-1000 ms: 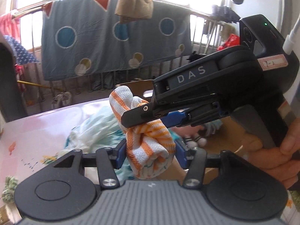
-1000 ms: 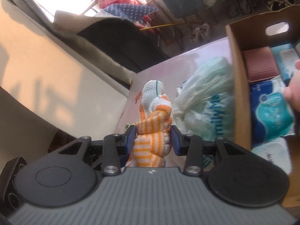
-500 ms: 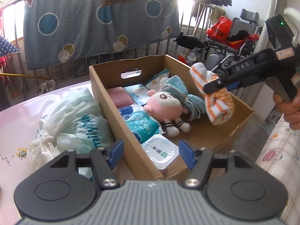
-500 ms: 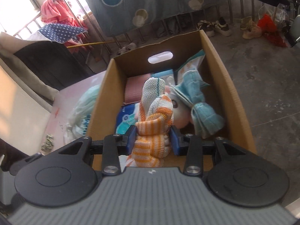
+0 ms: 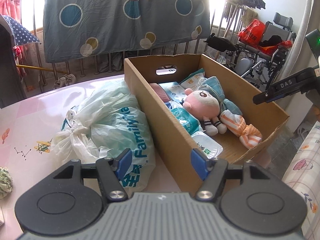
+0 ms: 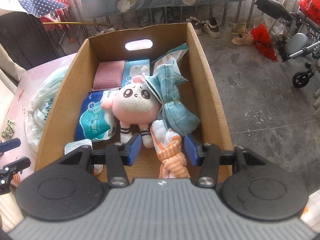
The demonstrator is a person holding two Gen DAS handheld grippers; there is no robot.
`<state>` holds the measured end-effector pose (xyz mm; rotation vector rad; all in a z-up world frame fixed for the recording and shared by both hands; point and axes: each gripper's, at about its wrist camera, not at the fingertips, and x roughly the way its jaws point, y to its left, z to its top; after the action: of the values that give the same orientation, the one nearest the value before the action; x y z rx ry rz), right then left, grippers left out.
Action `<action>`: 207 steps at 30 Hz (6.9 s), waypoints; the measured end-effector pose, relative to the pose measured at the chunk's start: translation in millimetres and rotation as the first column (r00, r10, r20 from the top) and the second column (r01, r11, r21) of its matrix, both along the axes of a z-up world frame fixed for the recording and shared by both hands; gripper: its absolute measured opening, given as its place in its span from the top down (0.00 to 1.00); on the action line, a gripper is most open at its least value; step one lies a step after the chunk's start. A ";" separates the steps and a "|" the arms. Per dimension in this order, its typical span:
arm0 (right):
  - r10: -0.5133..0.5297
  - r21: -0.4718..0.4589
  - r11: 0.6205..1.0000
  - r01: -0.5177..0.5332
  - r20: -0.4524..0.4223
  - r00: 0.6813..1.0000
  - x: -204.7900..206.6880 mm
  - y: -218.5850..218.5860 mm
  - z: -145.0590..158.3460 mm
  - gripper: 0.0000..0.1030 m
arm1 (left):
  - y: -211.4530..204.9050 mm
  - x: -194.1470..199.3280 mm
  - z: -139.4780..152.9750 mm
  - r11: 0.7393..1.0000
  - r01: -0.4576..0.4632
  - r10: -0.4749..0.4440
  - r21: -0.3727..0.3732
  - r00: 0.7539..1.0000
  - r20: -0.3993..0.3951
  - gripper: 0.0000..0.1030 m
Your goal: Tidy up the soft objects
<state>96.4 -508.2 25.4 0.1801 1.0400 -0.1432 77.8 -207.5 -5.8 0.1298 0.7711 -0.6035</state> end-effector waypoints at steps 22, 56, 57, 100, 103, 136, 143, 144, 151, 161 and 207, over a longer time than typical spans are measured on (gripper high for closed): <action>0.238 0.553 0.763 -0.335 0.242 0.941 55.1 189.6 29.7 0.48 | 193.0 -24.6 2.0 0.858 -0.479 0.459 0.184 0.877 0.140 0.32; 0.653 0.415 0.692 -0.592 -0.008 0.758 219.6 530.2 -137.9 0.37 | 304.1 49.2 -95.5 0.715 -0.644 0.680 0.270 0.731 -0.058 0.10; 0.651 0.417 0.694 -0.587 -0.015 0.759 218.4 530.8 -142.8 0.41 | 304.5 49.5 -96.4 0.716 -0.646 0.681 0.263 0.729 -0.064 0.13; 0.416 0.448 0.774 -0.447 0.172 0.893 120.7 367.4 -11.8 0.81 | 218.5 -7.9 -4.0 0.863 -0.502 0.498 0.060 0.864 0.075 0.24; 0.367 0.464 0.780 -0.419 0.202 0.908 108.3 336.2 3.0 0.81 | 200.3 -11.4 4.7 0.884 -0.464 0.458 0.055 0.883 0.098 0.24; -0.013 0.333 0.943 -0.009 0.064 0.998 -15.7 20.9 -31.8 0.76 | -17.2 9.3 36.0 0.994 -0.027 0.011 0.108 0.989 0.149 0.24; -0.030 0.295 0.955 0.015 0.046 0.998 -21.1 5.7 -41.0 0.56 | -44.2 10.2 34.6 0.992 0.027 -0.046 0.127 0.987 0.151 0.24; -0.040 0.301 0.953 0.022 0.053 0.998 -23.2 2.3 -40.7 0.56 | -47.2 9.6 34.5 0.991 0.035 -0.054 0.128 0.987 0.149 0.24; -0.179 0.410 0.907 0.096 0.170 0.969 -63.7 -35.2 -14.4 0.55 | -82.9 8.9 34.2 0.980 0.132 -0.149 0.149 0.982 0.113 0.24; -0.344 0.420 0.888 0.187 0.337 0.877 -147.5 -70.5 31.7 0.47 | -181.1 26.1 19.6 0.913 0.362 -0.364 0.189 0.931 -0.027 0.23; -0.123 0.202 0.978 0.054 0.344 0.931 -147.1 71.2 23.9 0.01 | -11.6 -22.9 39.7 0.978 -0.208 0.207 0.033 0.978 0.018 0.00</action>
<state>-50.8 -437.0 49.3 0.4117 0.6822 -0.0887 54.9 -219.1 33.9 0.0839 0.7697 -0.3906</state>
